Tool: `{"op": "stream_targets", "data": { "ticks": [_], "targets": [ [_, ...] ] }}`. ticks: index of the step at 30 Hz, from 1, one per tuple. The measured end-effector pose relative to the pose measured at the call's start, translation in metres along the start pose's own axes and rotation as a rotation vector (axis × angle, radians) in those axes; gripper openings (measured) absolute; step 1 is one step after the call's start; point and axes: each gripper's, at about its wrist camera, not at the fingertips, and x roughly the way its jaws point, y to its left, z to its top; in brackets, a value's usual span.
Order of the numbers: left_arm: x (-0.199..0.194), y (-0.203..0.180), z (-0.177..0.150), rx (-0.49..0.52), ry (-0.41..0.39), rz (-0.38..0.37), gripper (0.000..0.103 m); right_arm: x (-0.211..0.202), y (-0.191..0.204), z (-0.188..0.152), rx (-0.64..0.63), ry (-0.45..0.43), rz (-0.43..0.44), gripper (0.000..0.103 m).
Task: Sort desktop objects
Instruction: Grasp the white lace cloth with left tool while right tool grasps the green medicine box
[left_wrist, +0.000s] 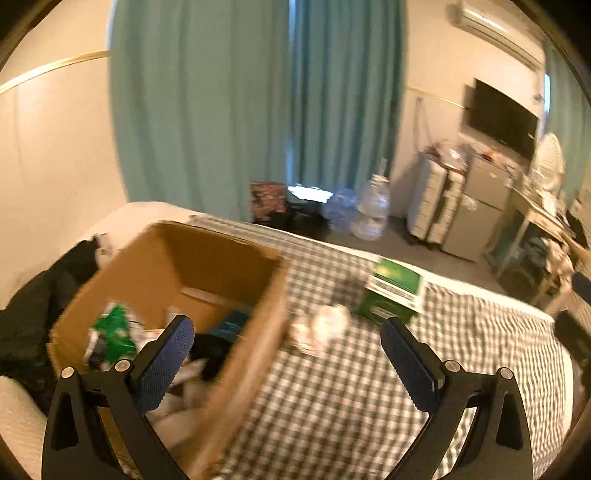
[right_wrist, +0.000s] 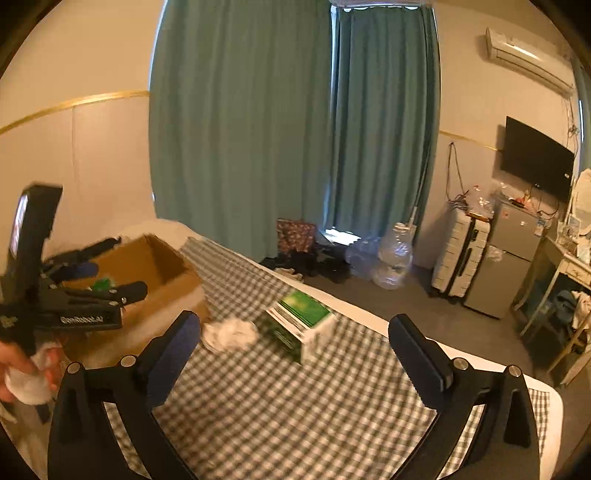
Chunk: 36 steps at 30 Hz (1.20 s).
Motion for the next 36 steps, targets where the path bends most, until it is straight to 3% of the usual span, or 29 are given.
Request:
{"op": "stream_targets", "data": {
  "ticks": [8,15,22,31,36],
  "targets": [
    [0.025,-0.049,-0.012,0.108,0.004,-0.020,0.103,0.031,-0.013,-0.022,-0.023,0.063,-0.001,0.102],
    [0.071,-0.065,-0.023,0.108,0.042,-0.026,0.103,0.080,-0.029,-0.041,-0.020,0.130,0.017,0.102],
    [0.116,-0.073,-0.035,0.132,0.115,-0.024,0.103,0.119,-0.043,-0.061,-0.017,0.160,0.089,0.102],
    [0.180,-0.062,-0.042,0.035,0.204,0.004,0.103,0.175,-0.056,-0.060,0.002,0.156,0.229,0.102],
    [0.202,-0.063,-0.048,0.037,0.230,0.035,0.103,0.209,-0.036,-0.047,-0.145,0.207,0.260,0.102]
  ]
}}
